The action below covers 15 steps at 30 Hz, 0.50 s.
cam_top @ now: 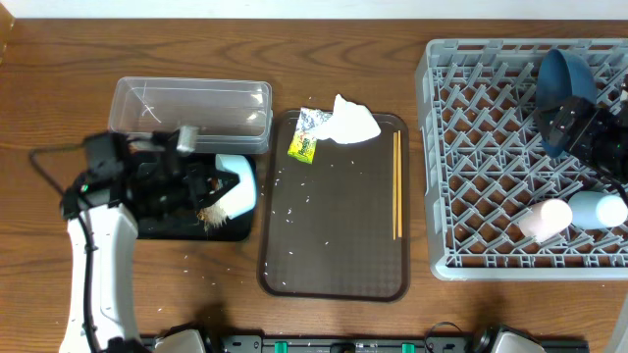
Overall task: Sort waste into correct bins and load items into the dishwasher rack
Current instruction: 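Lift the light-blue bowl and tip its rice onto the black tray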
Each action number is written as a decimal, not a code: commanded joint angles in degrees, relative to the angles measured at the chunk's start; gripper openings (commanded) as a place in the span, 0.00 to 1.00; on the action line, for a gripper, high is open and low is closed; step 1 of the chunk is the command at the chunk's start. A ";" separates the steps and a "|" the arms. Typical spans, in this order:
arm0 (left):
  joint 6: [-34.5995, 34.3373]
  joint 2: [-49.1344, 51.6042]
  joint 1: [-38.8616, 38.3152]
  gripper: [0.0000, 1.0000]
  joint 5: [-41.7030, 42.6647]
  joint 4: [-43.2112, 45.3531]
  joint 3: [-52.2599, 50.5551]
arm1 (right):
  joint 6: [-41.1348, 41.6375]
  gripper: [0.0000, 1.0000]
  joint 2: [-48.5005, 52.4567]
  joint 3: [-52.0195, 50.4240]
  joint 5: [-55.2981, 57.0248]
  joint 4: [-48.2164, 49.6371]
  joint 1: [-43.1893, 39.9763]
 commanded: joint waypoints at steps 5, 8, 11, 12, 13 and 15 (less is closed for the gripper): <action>6.82 0.52 15.69 0.06 22.05 13.73 -11.15 | 0.46 0.93 0.02 0.02 -0.48 -0.48 0.37; 6.82 1.40 18.45 0.07 25.68 15.54 -12.04 | 0.46 0.93 0.02 0.02 -0.48 -0.37 0.37; 6.36 2.08 18.56 0.06 25.97 16.74 -12.04 | 0.44 0.93 0.02 0.02 -0.48 -0.28 0.37; 6.36 2.10 18.56 0.06 25.97 16.72 -12.04 | 0.46 0.93 0.02 0.02 -0.48 -0.26 0.37; 6.32 2.08 18.58 0.06 25.97 16.70 -12.04 | 0.44 0.93 0.02 0.02 -0.48 -0.28 0.37; 6.16 2.08 18.58 0.06 25.97 16.74 -12.04 | 0.46 0.93 0.02 0.02 -0.48 -0.33 0.37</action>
